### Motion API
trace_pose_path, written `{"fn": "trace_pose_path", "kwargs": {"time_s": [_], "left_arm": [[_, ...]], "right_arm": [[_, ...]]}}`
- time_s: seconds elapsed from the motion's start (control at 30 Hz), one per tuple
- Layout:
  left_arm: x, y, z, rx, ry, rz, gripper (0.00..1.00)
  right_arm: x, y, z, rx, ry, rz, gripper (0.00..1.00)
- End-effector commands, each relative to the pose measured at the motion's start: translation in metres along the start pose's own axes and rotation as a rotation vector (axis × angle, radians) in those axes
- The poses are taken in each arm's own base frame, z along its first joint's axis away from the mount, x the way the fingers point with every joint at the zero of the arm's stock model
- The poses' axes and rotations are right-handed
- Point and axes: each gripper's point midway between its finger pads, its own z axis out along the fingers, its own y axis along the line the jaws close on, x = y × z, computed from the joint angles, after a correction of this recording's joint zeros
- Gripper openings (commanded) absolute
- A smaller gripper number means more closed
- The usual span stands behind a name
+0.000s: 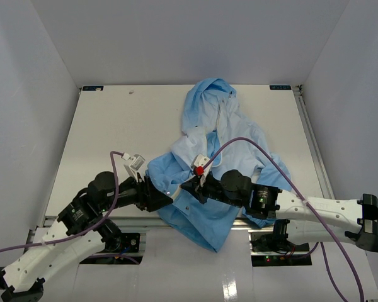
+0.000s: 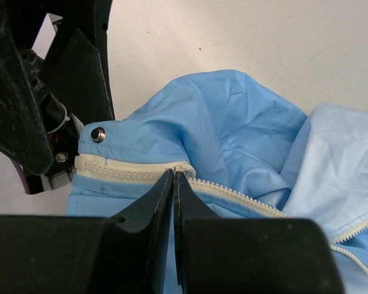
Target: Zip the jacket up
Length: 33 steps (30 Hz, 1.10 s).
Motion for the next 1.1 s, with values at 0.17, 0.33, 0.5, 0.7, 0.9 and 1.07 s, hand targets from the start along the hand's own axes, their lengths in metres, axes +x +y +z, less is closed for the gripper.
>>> {"fn": "trace_pose_path", "kwargs": {"time_s": [0.17, 0.33, 0.5, 0.7, 0.9, 1.07], "left_arm": [[-0.006, -0.053, -0.015, 0.236, -0.006, -0.231, 0.63], [-0.016, -0.043, -0.005, 0.227, -0.091, -0.301, 0.62], [-0.025, -0.039, -0.004, 0.198, -0.136, -0.348, 0.63], [-0.028, -0.021, 0.007, 0.109, -0.165, -0.324, 0.63], [-0.030, -0.008, 0.016, 0.053, -0.174, -0.296, 0.57], [-0.034, -0.008, 0.016, 0.067, -0.205, -0.271, 0.17]], "right_arm": [[-0.076, -0.004, -0.004, 0.042, -0.206, 0.018, 0.08], [-0.070, -0.002, 0.005, 0.037, -0.195, 0.022, 0.08], [-0.066, -0.001, 0.011, 0.039, -0.187, 0.027, 0.08], [-0.065, 0.002, 0.008, 0.019, -0.203, 0.042, 0.08], [-0.064, 0.005, 0.007, 0.001, -0.203, 0.047, 0.08], [-0.061, 0.009, 0.005, -0.025, -0.205, 0.052, 0.08]]}}
